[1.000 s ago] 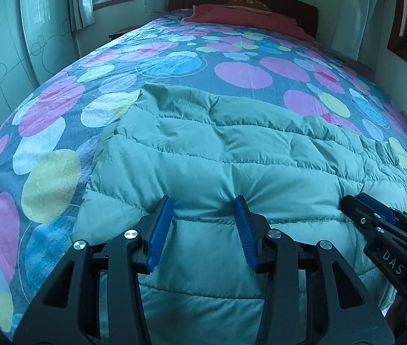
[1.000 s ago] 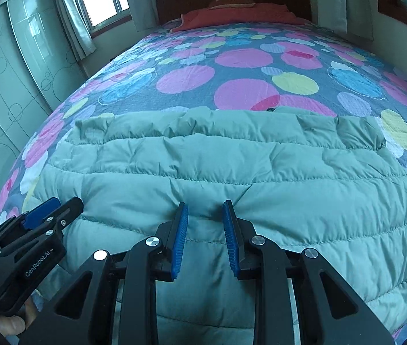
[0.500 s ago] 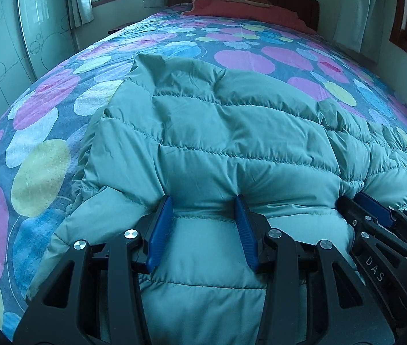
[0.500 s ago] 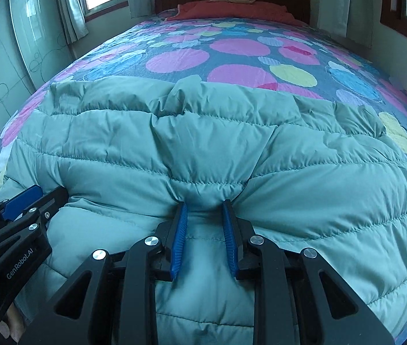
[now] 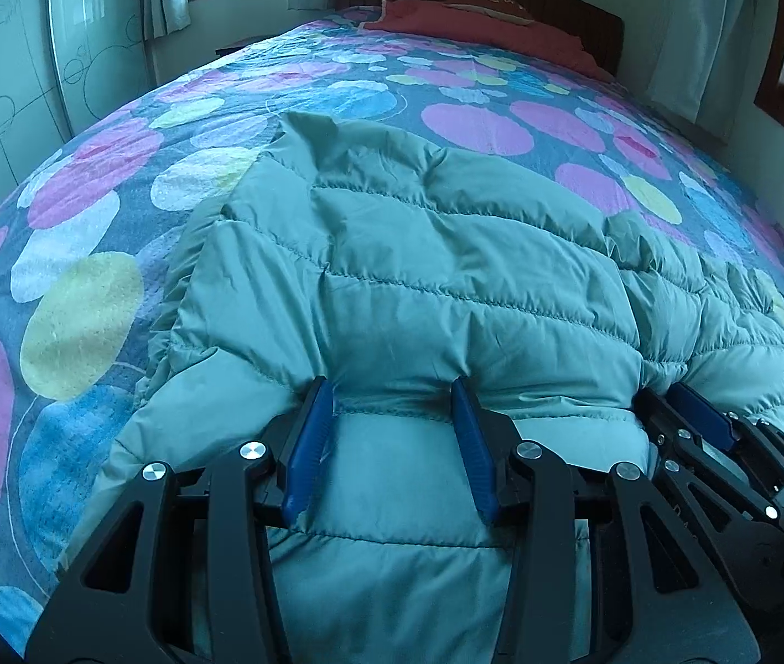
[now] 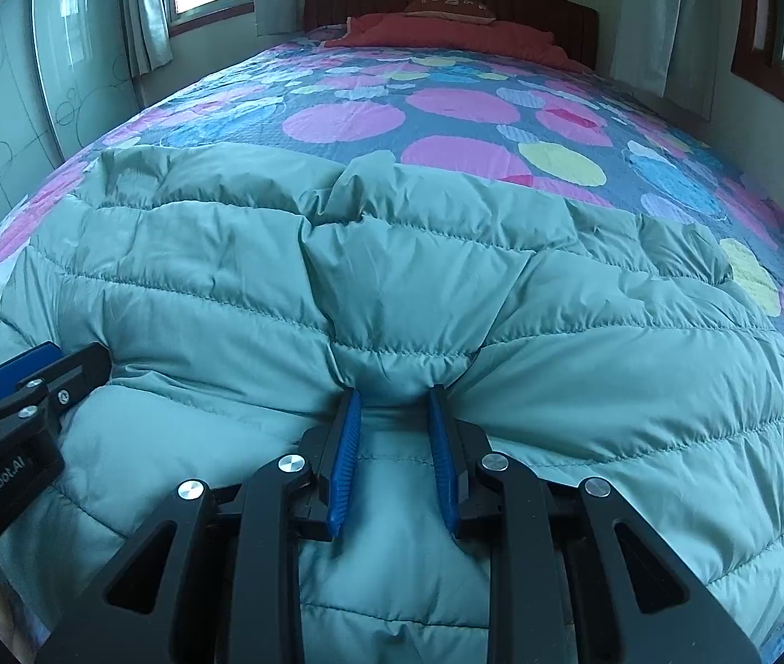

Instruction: Fold large clothes

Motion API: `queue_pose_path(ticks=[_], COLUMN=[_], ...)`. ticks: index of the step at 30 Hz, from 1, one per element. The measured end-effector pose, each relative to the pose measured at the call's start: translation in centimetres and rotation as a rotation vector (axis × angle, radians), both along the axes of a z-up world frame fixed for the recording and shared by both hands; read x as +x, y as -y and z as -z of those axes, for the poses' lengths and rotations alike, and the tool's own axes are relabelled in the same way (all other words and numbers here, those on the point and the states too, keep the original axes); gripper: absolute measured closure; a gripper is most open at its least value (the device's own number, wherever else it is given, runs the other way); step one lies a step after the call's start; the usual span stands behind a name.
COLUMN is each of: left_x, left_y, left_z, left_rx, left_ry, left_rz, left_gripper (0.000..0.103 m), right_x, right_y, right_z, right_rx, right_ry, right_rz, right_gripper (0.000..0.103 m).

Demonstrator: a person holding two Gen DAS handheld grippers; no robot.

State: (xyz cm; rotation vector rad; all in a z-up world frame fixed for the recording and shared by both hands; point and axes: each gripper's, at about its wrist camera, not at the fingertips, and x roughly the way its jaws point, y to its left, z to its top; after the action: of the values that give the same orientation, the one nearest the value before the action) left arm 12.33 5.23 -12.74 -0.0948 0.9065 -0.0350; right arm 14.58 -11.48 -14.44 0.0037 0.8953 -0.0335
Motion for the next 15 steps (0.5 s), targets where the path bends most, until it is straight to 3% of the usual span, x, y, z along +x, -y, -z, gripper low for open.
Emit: queue_pose_path(ticks=[6,15], left_x=[-1.1,-3.5], left_y=[-1.2,-4.1], left_z=[-0.8,-2.2], left_rx=[-0.039,0.016], left_ry=[-0.002,0.031], left_rz=[-0.024,-0.125], left_gripper=[0.059,0.058], right_x=[0.0,0.0], right_y=[0.0,0.1], right_z=[0.0,0.1], right_rx=[-0.002,-0.002], right_ry=[0.005,0.006], right_rz=[-0.002,-0.003], right_gripper=[0.078,0.078])
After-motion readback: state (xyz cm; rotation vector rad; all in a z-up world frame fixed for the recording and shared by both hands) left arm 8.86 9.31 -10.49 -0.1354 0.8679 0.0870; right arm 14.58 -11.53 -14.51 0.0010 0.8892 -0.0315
